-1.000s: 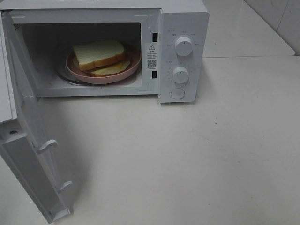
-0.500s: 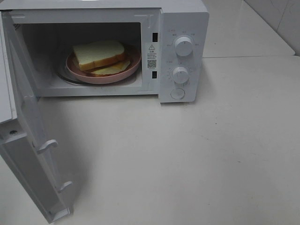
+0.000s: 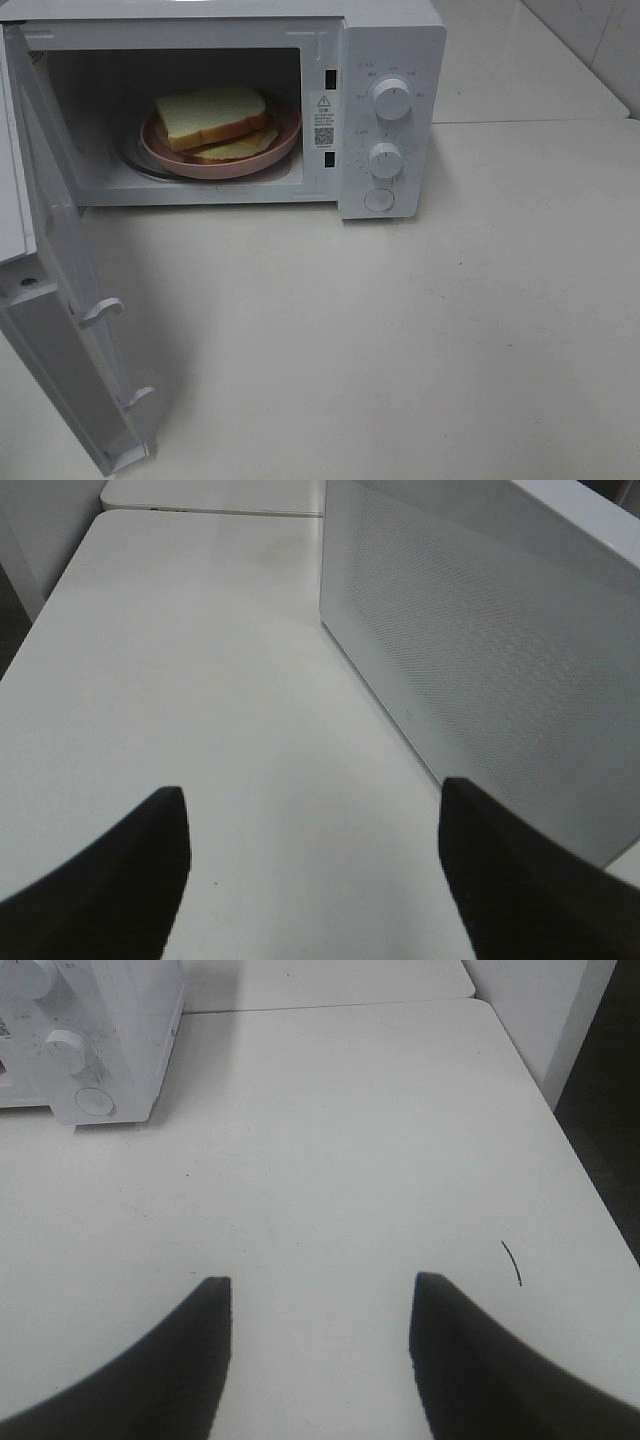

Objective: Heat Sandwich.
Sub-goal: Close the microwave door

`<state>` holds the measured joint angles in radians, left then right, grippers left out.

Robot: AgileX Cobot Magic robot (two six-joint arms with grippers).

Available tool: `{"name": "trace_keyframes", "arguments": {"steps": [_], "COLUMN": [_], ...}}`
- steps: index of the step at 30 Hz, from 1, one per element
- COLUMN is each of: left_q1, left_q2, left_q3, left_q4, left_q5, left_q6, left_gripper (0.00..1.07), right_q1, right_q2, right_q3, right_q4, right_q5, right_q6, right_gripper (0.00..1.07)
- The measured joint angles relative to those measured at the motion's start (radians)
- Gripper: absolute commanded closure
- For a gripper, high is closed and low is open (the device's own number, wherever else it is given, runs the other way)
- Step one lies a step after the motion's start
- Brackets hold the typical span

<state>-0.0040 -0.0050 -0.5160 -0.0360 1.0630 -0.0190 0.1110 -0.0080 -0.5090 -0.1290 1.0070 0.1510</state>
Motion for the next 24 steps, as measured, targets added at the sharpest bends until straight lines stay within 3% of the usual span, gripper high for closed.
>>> {"name": "trace_keyframes", "arguments": {"steps": [24], "left_q1": [0.0], "left_q2": [0.0], "left_q3": [0.0], "left_q4": [0.0], "left_q5": [0.0], "left_q6": [0.0], "left_gripper": [0.39], "right_q1": [0.0], "right_q2": [0.0], "right_q3": [0.0], "right_q4": [0.0], "right_q5": [0.002], "right_q6": [0.0], "right_gripper": [0.53]}}
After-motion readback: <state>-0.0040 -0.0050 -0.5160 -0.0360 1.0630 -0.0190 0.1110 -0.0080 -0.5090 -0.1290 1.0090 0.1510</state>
